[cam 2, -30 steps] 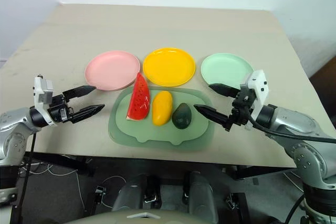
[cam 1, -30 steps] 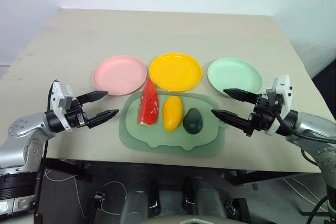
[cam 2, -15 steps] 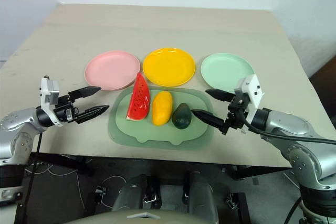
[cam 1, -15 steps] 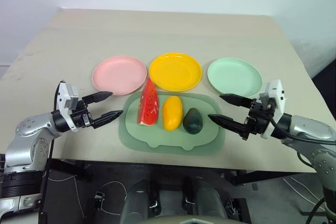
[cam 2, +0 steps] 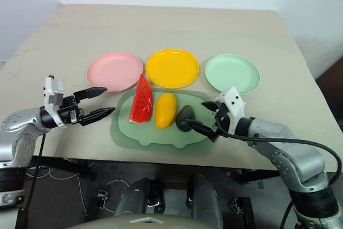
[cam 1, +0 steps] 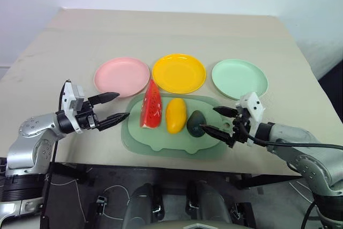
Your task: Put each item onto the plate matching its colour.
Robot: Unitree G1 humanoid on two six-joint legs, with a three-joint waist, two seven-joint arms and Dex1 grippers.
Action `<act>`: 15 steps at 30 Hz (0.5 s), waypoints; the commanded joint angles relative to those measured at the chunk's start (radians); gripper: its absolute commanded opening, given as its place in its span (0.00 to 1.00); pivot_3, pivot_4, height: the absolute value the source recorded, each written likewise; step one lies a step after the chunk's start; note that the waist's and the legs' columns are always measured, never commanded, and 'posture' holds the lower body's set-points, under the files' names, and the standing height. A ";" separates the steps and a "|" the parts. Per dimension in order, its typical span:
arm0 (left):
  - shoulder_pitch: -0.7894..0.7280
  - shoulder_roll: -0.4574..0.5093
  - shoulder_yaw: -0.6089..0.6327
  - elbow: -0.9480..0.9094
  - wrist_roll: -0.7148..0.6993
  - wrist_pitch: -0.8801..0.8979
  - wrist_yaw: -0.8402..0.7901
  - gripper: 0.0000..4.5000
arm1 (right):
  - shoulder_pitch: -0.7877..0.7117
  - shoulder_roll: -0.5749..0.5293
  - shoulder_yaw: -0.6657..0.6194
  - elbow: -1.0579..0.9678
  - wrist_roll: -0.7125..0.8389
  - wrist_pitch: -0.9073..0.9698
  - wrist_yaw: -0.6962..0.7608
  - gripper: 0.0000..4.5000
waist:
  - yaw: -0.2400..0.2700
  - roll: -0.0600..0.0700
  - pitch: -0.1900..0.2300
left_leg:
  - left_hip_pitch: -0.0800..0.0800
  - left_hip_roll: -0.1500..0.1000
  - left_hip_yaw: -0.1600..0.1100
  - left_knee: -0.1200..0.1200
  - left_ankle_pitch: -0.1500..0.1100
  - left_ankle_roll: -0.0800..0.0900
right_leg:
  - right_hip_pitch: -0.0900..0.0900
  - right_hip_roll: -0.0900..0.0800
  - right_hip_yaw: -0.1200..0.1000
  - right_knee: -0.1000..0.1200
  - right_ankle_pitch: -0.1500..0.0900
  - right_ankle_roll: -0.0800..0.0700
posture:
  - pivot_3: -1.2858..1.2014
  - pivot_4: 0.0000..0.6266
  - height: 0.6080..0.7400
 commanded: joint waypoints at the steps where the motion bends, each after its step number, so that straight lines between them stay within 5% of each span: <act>1: -0.021 -0.003 -0.005 -0.031 -0.010 0.001 0.004 1.00 | -0.035 0.018 0.025 -0.019 -0.007 0.054 -0.043 1.00 | 0.000 0.000 0.000 | 0.000 0.000 0.000 0.000 0.000 0.000 | 0.000 0.000 0.000 0.000 0.000 0.000 | 0.52 0.24 0.67; 15: -0.070 -0.010 -0.044 -0.008 0.003 0.000 -0.001 1.00 | -0.126 0.107 0.055 0.013 0.028 0.264 -0.130 1.00 | -0.001 0.000 0.000 | -0.001 0.000 0.000 0.000 0.000 0.000 | -0.001 0.000 0.000 0.000 0.001 -0.001 | 0.52 0.24 0.67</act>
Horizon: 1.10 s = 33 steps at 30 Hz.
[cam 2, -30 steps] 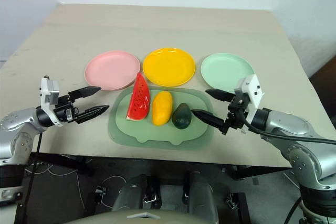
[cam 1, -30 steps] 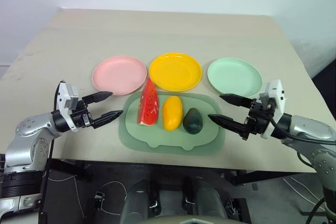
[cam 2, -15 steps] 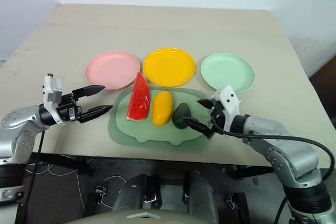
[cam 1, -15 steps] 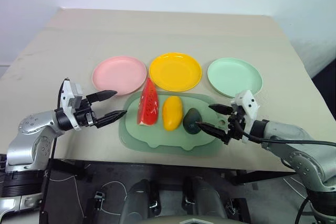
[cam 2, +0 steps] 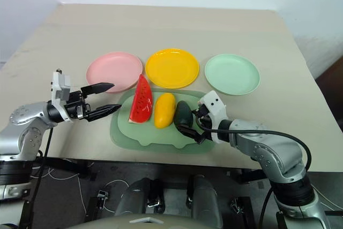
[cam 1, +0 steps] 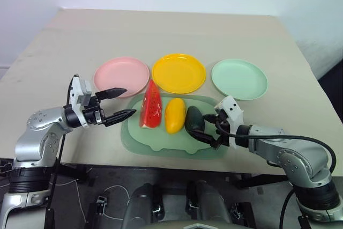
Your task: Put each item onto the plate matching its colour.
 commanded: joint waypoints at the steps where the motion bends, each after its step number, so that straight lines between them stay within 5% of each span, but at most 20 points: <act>1: -0.019 0.006 0.004 -0.015 0.000 -0.001 0.001 1.00 | -0.023 0.012 -0.023 -0.005 0.006 0.016 -0.008 1.00 | 0.000 0.000 0.000 | 0.000 0.000 0.000 0.000 0.000 0.000 | 0.000 0.000 0.000 0.000 0.000 0.000 | 0.52 0.24 0.67; 16: -0.034 0.005 -0.003 -0.069 -0.009 0.048 0.045 1.00 | -0.075 0.037 0.011 0.038 -0.062 -0.002 -0.011 1.00 | 0.000 0.000 0.000 | 0.000 0.000 0.000 0.000 0.000 0.000 | 0.000 0.000 0.000 0.000 0.000 0.000 | 0.52 0.24 0.67; 22: -0.017 0.010 0.010 -0.084 -0.015 0.053 0.051 1.00 | -0.082 0.029 0.010 0.038 -0.081 -0.028 0.020 0.69 | 0.000 0.000 0.000 | 0.000 0.000 0.000 0.000 0.000 0.000 | 0.000 0.000 0.000 0.000 0.000 0.001 | 0.52 0.24 0.67; 33: 0.024 0.017 0.047 -0.103 -0.016 0.049 0.064 1.00 | -0.167 -0.102 -0.194 0.139 -0.092 -0.094 0.095 0.70 | -0.001 0.000 0.000 | 0.000 0.000 0.000 0.000 0.000 0.000 | 0.000 0.000 0.000 0.000 -0.001 0.003 | 0.52 0.24 0.67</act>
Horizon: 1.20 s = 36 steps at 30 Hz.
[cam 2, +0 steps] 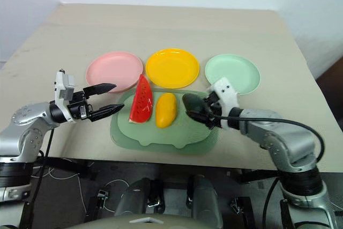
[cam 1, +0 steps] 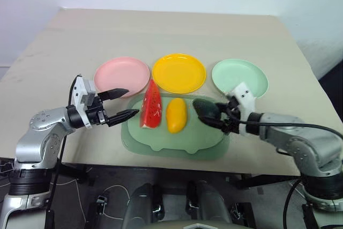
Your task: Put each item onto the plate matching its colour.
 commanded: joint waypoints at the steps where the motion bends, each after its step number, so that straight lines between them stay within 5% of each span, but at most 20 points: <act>1: 0.005 0.015 0.032 -0.038 -0.012 -0.011 0.006 1.00 | -0.083 -0.028 -0.045 0.107 -0.065 -0.081 -0.002 0.70 | -0.002 0.000 0.000 | 0.000 0.000 0.000 0.000 0.000 0.000 | 0.000 0.000 0.000 0.000 0.000 0.000 | 0.52 0.24 0.67; 15: 0.038 0.017 0.055 -0.091 -0.025 0.007 0.044 1.00 | -0.426 0.035 0.130 0.943 -0.486 -0.488 -0.037 0.70 | -0.007 0.001 0.001 | -0.001 0.000 0.002 0.000 0.001 -0.001 | -0.003 0.000 0.001 0.003 0.003 0.000 | 0.52 0.24 0.67; 16: 0.046 0.019 0.060 -0.093 -0.025 0.006 0.045 1.00 | -0.432 0.040 0.120 0.950 -0.481 -0.491 -0.023 0.77 | -0.007 0.001 0.001 | -0.001 0.000 0.002 0.000 0.001 -0.001 | -0.003 0.000 0.001 0.004 0.003 0.001 | 0.52 0.24 0.67; 20: 0.064 0.026 0.072 -0.093 -0.028 0.000 0.043 1.00 | -0.431 0.050 0.105 0.930 -0.477 -0.489 0.011 0.99 | -0.009 0.001 0.001 | 0.000 0.000 0.003 0.000 0.001 -0.001 | -0.003 0.000 0.001 0.005 0.003 0.001 | 0.52 0.24 0.67; 28: 0.074 0.030 0.076 -0.084 -0.029 -0.011 0.038 1.00 | -0.350 0.005 0.038 0.634 -0.414 -0.350 0.076 0.99 | -0.004 0.002 0.001 | -0.001 0.001 0.002 0.000 0.001 -0.001 | -0.004 0.000 0.001 0.005 0.003 0.001 | 0.52 0.24 0.67; 36: 0.057 0.029 0.066 -0.078 -0.026 -0.009 0.039 1.00 | -0.254 0.029 -0.029 0.194 -0.200 0.071 0.071 0.99 | -0.006 0.002 0.001 | -0.001 0.001 0.002 0.000 0.001 -0.001 | -0.004 0.000 0.001 0.005 0.002 -0.002 | 0.52 0.24 0.67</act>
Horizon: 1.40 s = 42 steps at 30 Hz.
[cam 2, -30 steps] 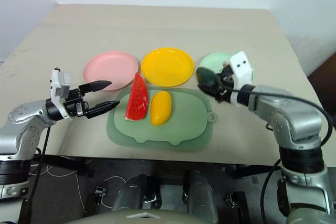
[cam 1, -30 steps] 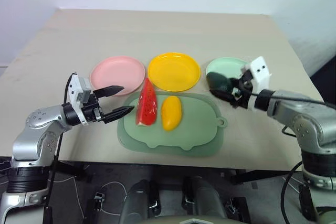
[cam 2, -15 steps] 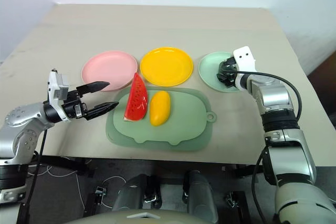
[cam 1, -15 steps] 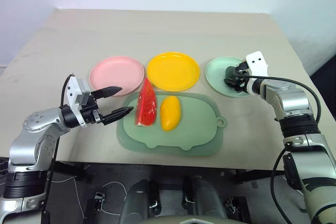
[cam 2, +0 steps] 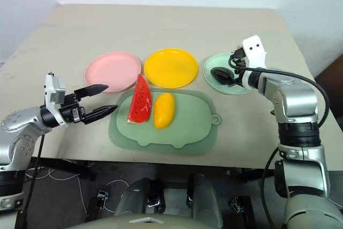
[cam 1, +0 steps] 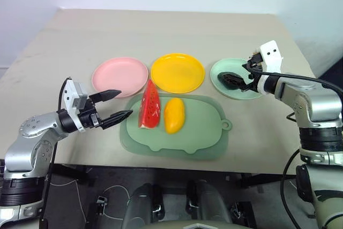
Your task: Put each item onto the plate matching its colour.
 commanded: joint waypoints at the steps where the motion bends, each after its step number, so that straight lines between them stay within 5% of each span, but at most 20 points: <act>1: -0.018 0.010 0.013 -0.019 -0.006 -0.009 0.002 1.00 | 0.025 0.036 -0.030 -0.180 0.099 0.162 -0.025 0.99 | -0.001 0.000 0.000 | 0.000 0.000 0.000 0.000 0.000 0.000 | 0.000 0.000 0.000 0.000 0.000 0.000 | 0.52 0.24 0.67; 16: -0.087 0.012 -0.019 0.011 -0.009 0.005 -0.014 1.00 | -0.035 0.372 -0.084 -0.354 0.266 0.588 -0.211 0.99 | -0.001 0.000 0.000 | -0.002 0.000 0.001 -0.001 0.000 0.000 | -0.001 0.000 0.000 -0.001 0.001 0.001 | 0.52 0.24 0.67; 27: -0.095 0.022 -0.022 -0.020 -0.022 0.044 -0.027 1.00 | -0.086 0.456 -0.017 -0.154 0.396 0.588 -0.405 0.99 | -0.004 0.000 0.000 | -0.002 0.000 0.002 -0.003 0.001 -0.002 | -0.004 0.001 0.000 0.000 0.002 0.002 | 0.52 0.24 0.67; 42: -0.087 0.017 -0.016 -0.019 -0.014 0.037 -0.026 1.00 | -0.201 0.435 0.144 0.083 0.619 0.588 -0.629 0.99 | -0.026 0.000 0.000 | -0.002 0.000 0.002 -0.004 0.001 -0.002 | -0.003 0.002 0.001 0.001 0.002 0.003 | 0.52 0.24 0.67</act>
